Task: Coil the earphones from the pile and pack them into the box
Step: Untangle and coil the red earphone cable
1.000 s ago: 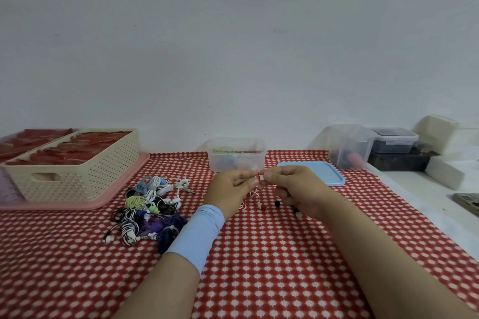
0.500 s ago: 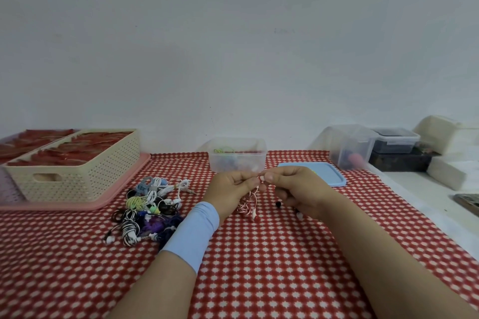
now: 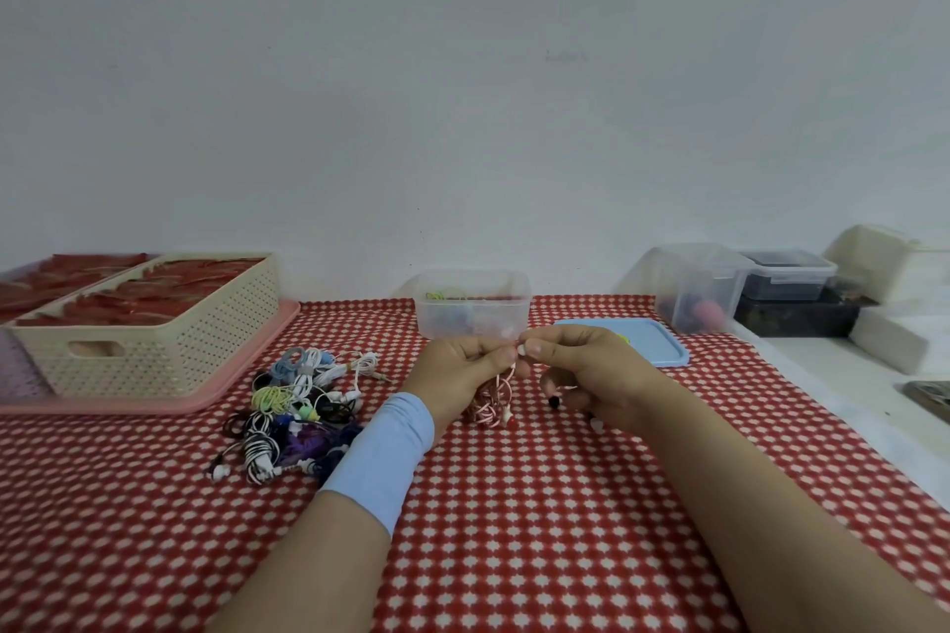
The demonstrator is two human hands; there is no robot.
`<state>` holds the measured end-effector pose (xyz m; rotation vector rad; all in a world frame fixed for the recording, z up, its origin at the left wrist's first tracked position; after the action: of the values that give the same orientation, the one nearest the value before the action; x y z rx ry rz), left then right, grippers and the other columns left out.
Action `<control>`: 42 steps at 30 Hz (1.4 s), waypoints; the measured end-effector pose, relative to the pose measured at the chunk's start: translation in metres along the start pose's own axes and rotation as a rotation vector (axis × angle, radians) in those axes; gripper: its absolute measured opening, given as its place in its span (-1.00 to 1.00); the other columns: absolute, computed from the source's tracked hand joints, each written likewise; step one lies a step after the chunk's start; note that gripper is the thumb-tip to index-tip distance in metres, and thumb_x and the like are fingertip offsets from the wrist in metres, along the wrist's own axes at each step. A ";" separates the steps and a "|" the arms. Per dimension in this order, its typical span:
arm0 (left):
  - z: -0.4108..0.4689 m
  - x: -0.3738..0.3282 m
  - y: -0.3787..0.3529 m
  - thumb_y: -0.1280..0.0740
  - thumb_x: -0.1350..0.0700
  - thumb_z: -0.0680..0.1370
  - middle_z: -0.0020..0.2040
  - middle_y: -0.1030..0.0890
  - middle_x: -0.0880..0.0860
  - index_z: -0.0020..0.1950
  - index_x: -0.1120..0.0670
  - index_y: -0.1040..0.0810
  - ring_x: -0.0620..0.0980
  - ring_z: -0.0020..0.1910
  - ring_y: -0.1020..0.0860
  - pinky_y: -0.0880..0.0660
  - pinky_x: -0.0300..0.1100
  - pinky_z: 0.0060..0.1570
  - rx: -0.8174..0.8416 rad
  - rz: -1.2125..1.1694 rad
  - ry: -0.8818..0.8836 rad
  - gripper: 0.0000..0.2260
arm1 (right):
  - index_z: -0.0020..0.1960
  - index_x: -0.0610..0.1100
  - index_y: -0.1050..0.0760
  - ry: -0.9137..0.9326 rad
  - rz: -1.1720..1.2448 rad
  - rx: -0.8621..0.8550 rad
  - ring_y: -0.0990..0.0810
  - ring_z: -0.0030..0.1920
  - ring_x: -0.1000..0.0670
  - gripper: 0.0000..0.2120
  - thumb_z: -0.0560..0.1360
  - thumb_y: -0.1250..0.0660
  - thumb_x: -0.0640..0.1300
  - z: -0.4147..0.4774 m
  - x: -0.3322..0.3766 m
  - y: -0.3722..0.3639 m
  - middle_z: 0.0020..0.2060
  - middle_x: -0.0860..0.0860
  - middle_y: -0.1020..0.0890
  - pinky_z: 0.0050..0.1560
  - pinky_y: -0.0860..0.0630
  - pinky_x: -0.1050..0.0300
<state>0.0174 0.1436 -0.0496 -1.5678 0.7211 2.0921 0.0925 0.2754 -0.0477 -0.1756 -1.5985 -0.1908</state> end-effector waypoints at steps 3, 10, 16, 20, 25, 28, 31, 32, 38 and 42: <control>-0.001 -0.002 -0.001 -0.40 0.14 0.55 -0.11 -0.74 -0.02 -0.04 0.03 -0.71 -0.17 0.00 -0.67 -0.49 -0.34 0.08 0.015 -0.004 -0.004 -0.91 | -0.08 -0.11 -0.70 -0.019 -0.007 0.012 -0.50 -0.49 0.11 -0.91 0.53 -0.42 -0.14 0.001 -0.003 0.001 -0.28 -0.05 -0.68 -0.59 -0.24 0.32; -0.001 -0.002 0.000 -0.42 0.12 0.54 -0.09 -0.74 -0.02 -0.10 0.06 -0.74 -0.14 0.02 -0.67 -0.50 -0.23 0.18 0.073 0.053 0.000 -0.90 | -0.14 -0.10 -0.72 -0.060 -0.012 0.071 -0.53 -0.39 0.05 -0.85 0.36 -0.47 -0.05 0.006 -0.010 0.000 -0.16 -0.10 -0.70 -0.57 -0.23 0.30; 0.000 0.001 -0.001 -0.42 0.12 0.53 -0.09 -0.74 -0.01 -0.09 0.05 -0.74 -0.13 0.02 -0.67 -0.49 -0.19 0.21 0.052 0.025 0.043 -0.91 | 0.06 -0.22 -0.70 -0.013 -0.115 0.064 -0.59 -0.33 0.00 -0.74 0.43 -0.48 -0.10 -0.002 0.005 0.008 -0.02 -0.22 -0.71 -0.53 -0.33 0.27; -0.001 -0.001 -0.001 -0.43 0.07 0.53 -0.12 -0.73 -0.10 -0.18 -0.03 -0.74 -0.19 -0.01 -0.66 -0.48 -0.20 0.22 0.056 0.111 0.046 -0.87 | 0.02 -0.20 -0.72 0.035 -0.231 -0.007 -0.62 -0.32 0.00 -0.87 0.51 -0.46 -0.19 -0.005 0.013 0.012 -0.07 -0.23 -0.72 -0.42 -0.41 0.19; 0.002 0.003 0.003 -0.43 0.03 0.53 -0.08 -0.73 -0.12 -0.08 0.01 -0.75 -0.19 0.01 -0.65 -0.49 -0.22 0.19 -0.003 0.151 0.043 -0.89 | -0.03 -0.23 -0.70 0.070 -0.205 -0.094 -0.66 -0.29 0.01 -0.91 0.52 -0.45 -0.22 -0.003 0.011 0.007 -0.22 -0.16 -0.73 -0.37 -0.51 0.18; 0.003 0.005 0.005 -0.44 0.06 0.53 -0.08 -0.73 -0.09 -0.01 0.06 -0.74 -0.22 0.00 -0.65 -0.50 -0.32 0.11 -0.047 0.078 0.059 -0.87 | -0.05 -0.22 -0.69 0.128 -0.208 -0.157 -0.67 -0.32 0.03 -0.94 0.51 -0.47 -0.22 -0.003 0.015 0.005 -0.28 -0.10 -0.73 -0.43 -0.53 0.20; 0.004 0.008 0.006 -0.44 0.10 0.53 -0.07 -0.73 -0.06 0.02 0.06 -0.73 -0.16 0.00 -0.67 -0.52 -0.30 0.08 -0.079 -0.010 0.089 -0.88 | -0.07 -0.21 -0.69 0.205 -0.275 -0.187 -0.68 -0.32 0.03 -0.93 0.49 -0.49 -0.20 -0.005 0.022 0.001 -0.26 -0.12 -0.74 -0.45 -0.56 0.17; 0.004 0.009 0.006 -0.43 0.11 0.53 -0.06 -0.73 -0.05 0.03 0.05 -0.72 -0.14 -0.01 -0.67 -0.52 -0.30 0.05 -0.083 -0.038 0.103 -0.88 | -0.07 -0.22 -0.69 0.225 -0.282 -0.193 -0.68 -0.32 0.03 -0.92 0.49 -0.50 -0.21 -0.005 0.024 0.001 -0.25 -0.13 -0.73 -0.45 -0.58 0.16; 0.004 0.012 0.006 -0.39 0.06 0.56 -0.03 -0.73 -0.08 0.05 0.00 -0.72 -0.17 0.01 -0.66 -0.51 -0.25 0.10 -0.082 -0.078 0.119 -0.87 | -0.11 -0.17 -0.70 0.248 -0.400 -0.213 -0.68 -0.35 -0.01 -0.86 0.46 -0.53 -0.09 -0.003 0.024 -0.001 -0.25 -0.10 -0.73 -0.44 -0.57 0.10; 0.004 0.011 0.007 -0.39 0.05 0.56 -0.03 -0.73 -0.05 0.06 0.04 -0.71 -0.11 0.06 -0.66 -0.51 -0.12 0.23 -0.092 -0.052 0.123 -0.85 | -0.16 -0.18 -0.72 0.228 -0.399 -0.206 -0.64 -0.39 -0.02 -0.83 0.51 -0.49 -0.08 -0.003 0.022 0.002 -0.26 -0.08 -0.73 -0.49 -0.52 0.15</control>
<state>0.0067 0.1411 -0.0584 -1.7587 0.6255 2.0314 0.0945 0.2761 -0.0258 0.0098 -1.3710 -0.6635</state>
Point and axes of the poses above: each hand's wrist, its own z-axis towards the middle knuckle, its own y-axis out of the back of the hand, x = y × z, the point moved 7 cm from there along z, towards the middle knuckle
